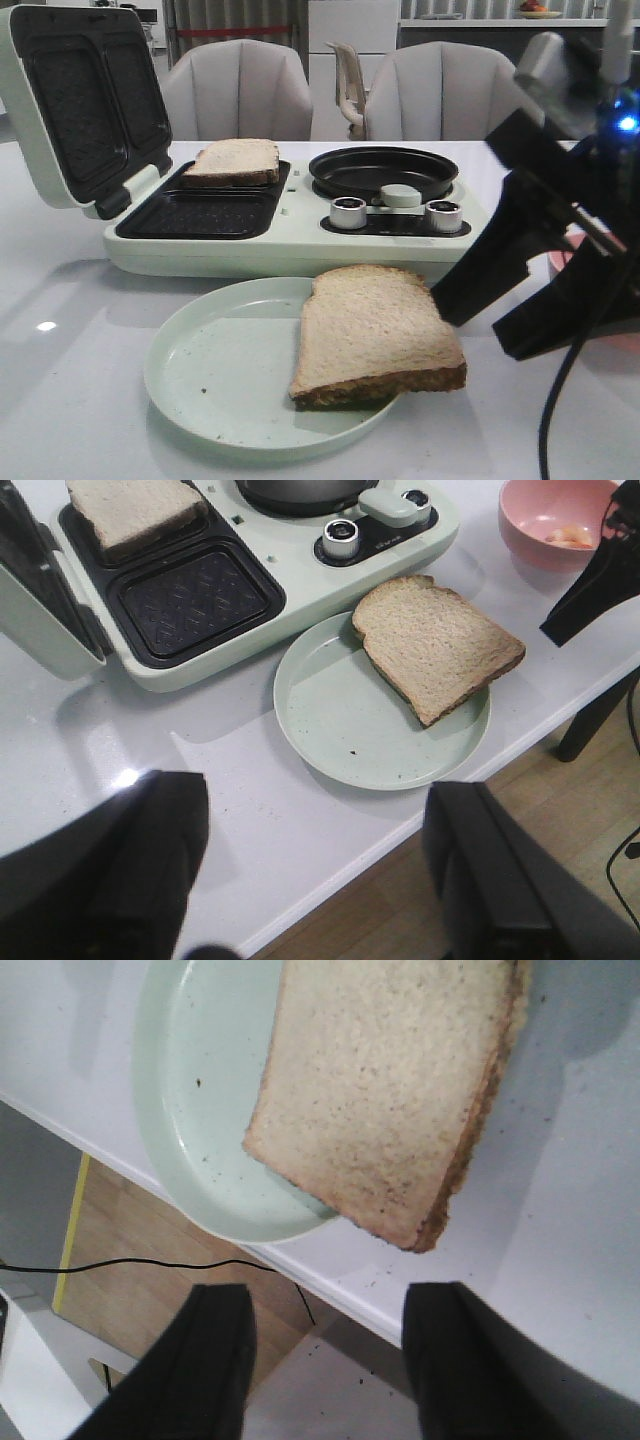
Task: Make breakfast with bread and shrimp
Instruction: 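Reach the right gripper down to the remaining bread slice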
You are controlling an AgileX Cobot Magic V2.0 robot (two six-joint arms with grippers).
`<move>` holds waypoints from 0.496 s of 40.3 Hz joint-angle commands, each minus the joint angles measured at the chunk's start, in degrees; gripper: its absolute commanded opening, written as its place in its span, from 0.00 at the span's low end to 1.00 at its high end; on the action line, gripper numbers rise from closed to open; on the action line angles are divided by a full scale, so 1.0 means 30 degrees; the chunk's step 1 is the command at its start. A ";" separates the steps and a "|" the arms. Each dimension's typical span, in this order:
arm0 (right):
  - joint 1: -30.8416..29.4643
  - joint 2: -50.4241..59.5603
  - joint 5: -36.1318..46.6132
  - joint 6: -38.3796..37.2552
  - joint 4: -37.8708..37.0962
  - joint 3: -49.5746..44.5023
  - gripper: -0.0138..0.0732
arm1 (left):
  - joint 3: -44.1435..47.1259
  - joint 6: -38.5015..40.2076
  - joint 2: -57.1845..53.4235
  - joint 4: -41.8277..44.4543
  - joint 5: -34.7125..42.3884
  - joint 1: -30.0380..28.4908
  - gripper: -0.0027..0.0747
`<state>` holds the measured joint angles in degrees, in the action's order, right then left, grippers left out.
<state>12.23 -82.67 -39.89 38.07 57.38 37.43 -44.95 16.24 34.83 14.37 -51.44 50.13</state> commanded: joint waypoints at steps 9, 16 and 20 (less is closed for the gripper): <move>0.0503 -0.2024 0.1835 0.0297 0.3149 0.1384 0.84 | -0.0482 0.0033 0.0009 0.0371 0.1419 0.0140 0.69; 0.0503 -0.3382 0.2101 0.0297 0.3845 0.2081 0.84 | -0.0482 0.0033 0.0009 0.0371 0.1419 0.0140 0.69; 0.0503 -0.4081 0.1998 0.0297 0.3939 0.2626 0.84 | -0.0482 0.0033 0.0009 0.0422 0.1419 0.0140 0.69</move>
<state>13.57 -95.49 -32.77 38.07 66.95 42.73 -44.95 16.24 34.83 14.61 -51.44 50.13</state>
